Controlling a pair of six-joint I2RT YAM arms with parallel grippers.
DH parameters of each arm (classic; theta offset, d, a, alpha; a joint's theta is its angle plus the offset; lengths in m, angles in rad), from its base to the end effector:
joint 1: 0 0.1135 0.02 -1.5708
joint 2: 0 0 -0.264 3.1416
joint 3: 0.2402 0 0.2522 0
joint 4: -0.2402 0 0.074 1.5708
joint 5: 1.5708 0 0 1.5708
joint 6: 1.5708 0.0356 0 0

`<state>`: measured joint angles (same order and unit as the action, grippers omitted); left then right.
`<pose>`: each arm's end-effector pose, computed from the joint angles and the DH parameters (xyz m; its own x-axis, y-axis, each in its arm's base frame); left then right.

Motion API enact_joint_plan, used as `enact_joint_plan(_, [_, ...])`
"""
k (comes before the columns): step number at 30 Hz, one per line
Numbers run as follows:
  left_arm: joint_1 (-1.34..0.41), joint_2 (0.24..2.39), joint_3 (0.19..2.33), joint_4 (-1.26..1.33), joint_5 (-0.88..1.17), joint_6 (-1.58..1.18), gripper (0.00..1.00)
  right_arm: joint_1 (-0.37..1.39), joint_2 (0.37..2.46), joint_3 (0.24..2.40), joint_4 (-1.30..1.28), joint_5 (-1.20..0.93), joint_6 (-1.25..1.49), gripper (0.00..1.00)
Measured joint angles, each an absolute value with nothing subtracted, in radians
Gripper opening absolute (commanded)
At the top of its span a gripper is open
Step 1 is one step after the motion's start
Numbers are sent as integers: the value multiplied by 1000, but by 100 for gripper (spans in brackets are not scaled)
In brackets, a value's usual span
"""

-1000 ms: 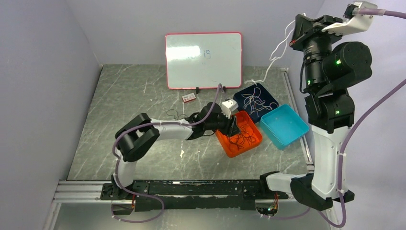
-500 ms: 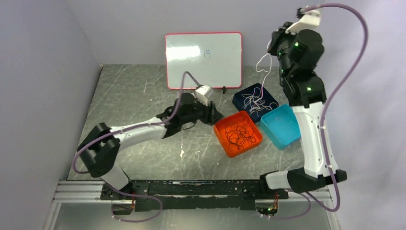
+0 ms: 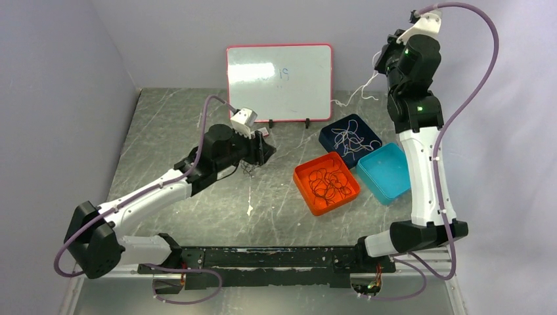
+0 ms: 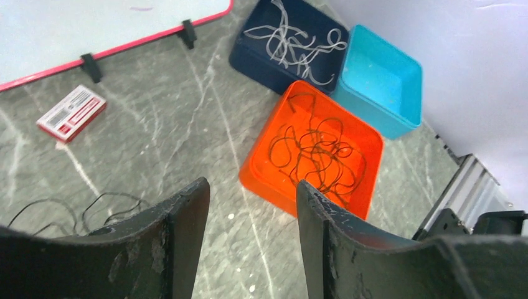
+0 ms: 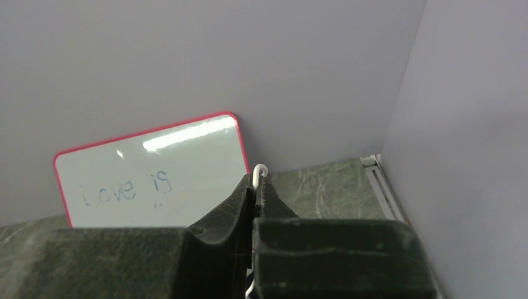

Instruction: Untangle the cables

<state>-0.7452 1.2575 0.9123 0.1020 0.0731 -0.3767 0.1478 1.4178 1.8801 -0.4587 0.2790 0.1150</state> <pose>0.2156 -0.2025 0.3118 -0.4325 -0.1001 -0.8961 0.6122 0.6970 -0.3734 0.2789 0.0316 0.5378 0.0186 0.1143 -0.9933 0.1296 0.9848 0.1157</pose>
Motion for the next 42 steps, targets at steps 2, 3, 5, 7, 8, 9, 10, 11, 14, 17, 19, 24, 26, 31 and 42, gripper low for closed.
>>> enact_joint_plan(2, [-743, 1241, 906, 75, 53, -366, 60, 130, 1427, 1880, -453, 268, 117, 0])
enact_joint_plan(3, [-743, 1235, 902, 61, 46, -361, 60, 122, 1434, 1880, -453, 259, 119, 0])
enact_joint_plan(5, [-741, 1224, 894, 32, 30, -353, 60, 107, 1446, 1879, -453, 242, 123, 0])
enact_joint_plan(7, [-738, 1215, 889, 7, 19, -347, 60, 94, 1454, 1873, -452, 227, 128, 0])
enact_joint_plan(8, [-736, 1211, 886, -4, 15, -344, 60, 86, 1456, 1867, -451, 217, 131, 0])
enact_joint_plan(9, [-734, 1207, 883, -10, 10, -343, 60, 81, 1456, 1860, -450, 211, 134, 0])
enact_joint_plan(10, [-732, 1203, 881, -17, 6, -339, 60, 74, 1456, 1849, -447, 206, 135, 0])
enact_joint_plan(11, [-730, 1200, 879, -22, 3, -338, 60, 67, 1456, 1837, -441, 200, 138, 0])
enact_joint_plan(14, [-727, 1189, 871, -36, -2, -336, 60, 47, 1455, 1788, -420, 184, 146, 0])
enact_joint_plan(17, [-727, 1186, 867, -44, -5, -336, 60, 27, 1456, 1717, -403, 162, 158, 0])
enact_joint_plan(19, [-727, 1185, 865, -48, -5, -336, 60, 9, 1457, 1676, -394, 140, 169, 0])
enact_joint_plan(24, [-727, 1179, 853, -60, -11, -336, 60, -36, 1485, 1599, -362, 84, 204, 0])
enact_joint_plan(26, [-727, 1173, 851, -65, -17, -336, 60, -40, 1499, 1583, -355, 69, 213, 0])
enact_joint_plan(31, [-724, 1161, 849, -69, -23, -336, 60, -41, 1523, 1560, -340, 51, 228, 0])
enact_joint_plan(42, [-723, 1161, 837, -77, -24, -336, 60, -56, 1605, 1494, -315, 31, 262, 0])
